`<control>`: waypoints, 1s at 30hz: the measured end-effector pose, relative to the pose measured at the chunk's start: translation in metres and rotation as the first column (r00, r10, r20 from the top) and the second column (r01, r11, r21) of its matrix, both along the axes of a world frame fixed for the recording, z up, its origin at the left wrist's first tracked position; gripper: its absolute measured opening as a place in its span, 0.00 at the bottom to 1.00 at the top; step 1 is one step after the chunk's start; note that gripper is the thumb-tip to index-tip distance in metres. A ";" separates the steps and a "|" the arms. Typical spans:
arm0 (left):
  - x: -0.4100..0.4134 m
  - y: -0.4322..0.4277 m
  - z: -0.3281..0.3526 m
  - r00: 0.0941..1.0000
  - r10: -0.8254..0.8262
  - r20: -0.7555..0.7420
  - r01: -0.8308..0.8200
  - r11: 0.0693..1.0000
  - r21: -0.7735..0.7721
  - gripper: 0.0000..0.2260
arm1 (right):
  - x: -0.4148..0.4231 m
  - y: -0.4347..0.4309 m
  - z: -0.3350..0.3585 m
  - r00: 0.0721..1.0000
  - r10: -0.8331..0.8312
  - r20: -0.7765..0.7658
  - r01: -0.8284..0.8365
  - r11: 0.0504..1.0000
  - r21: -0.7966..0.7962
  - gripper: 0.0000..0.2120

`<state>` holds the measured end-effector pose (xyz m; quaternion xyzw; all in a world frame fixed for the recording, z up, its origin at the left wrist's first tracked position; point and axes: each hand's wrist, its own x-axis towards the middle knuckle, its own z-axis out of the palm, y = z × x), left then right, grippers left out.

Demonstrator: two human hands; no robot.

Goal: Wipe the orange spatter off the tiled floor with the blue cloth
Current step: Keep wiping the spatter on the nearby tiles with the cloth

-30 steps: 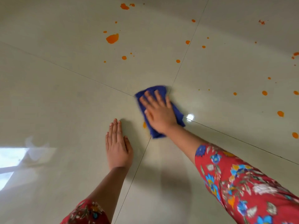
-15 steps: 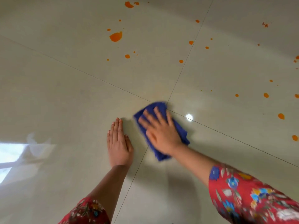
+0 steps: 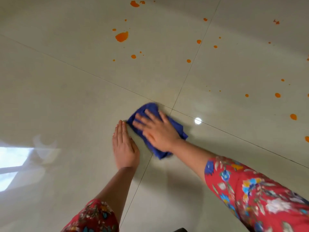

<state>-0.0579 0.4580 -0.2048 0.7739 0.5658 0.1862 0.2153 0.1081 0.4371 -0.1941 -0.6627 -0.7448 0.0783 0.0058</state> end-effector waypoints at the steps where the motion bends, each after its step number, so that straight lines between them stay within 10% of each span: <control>1: -0.001 -0.001 0.000 1.000 -0.001 -0.002 0.001 1.000 -0.005 0.27 | 0.011 0.017 0.002 0.984 -0.176 -0.026 0.176 0.984 0.014 0.25; 3: 0.000 -0.002 0.000 1.000 -0.006 -0.007 0.006 1.000 0.006 0.27 | 0.019 0.040 0.007 0.880 -0.474 -0.037 0.473 0.880 -0.035 0.24; 8: -0.001 -0.001 -0.001 1.000 -0.007 -0.008 0.007 1.000 0.012 0.27 | -0.021 -0.002 0.004 0.991 0.115 -0.061 -0.119 0.990 -0.068 0.25; 13: 0.001 -0.002 -0.001 0.999 -0.005 -0.054 0.005 1.000 -0.003 0.28 | 0.007 0.076 0.005 0.908 -0.417 -0.045 0.416 0.909 -0.036 0.25; 17: -0.003 0.002 -0.004 0.998 -0.038 -0.051 0.038 0.999 0.006 0.27 | -0.037 0.050 0.001 0.994 -0.063 -0.087 0.059 0.997 -0.051 0.25; 19: -0.004 0.004 -0.005 0.996 -0.065 -0.062 0.066 0.998 0.004 0.27 | -0.027 0.042 -0.001 0.982 -0.150 -0.115 0.145 0.988 -0.046 0.25; 26: -0.002 0.000 0.004 0.943 -0.322 -0.084 0.324 0.946 0.010 0.24 | 0.089 -0.101 -0.004 0.590 -0.807 0.024 0.808 0.589 -0.037 0.27; 30: -0.010 0.015 0.009 0.982 -0.191 0.003 0.191 0.981 -0.038 0.23 | 0.101 -0.170 0.001 0.369 -0.928 0.053 0.928 0.365 -0.072 0.28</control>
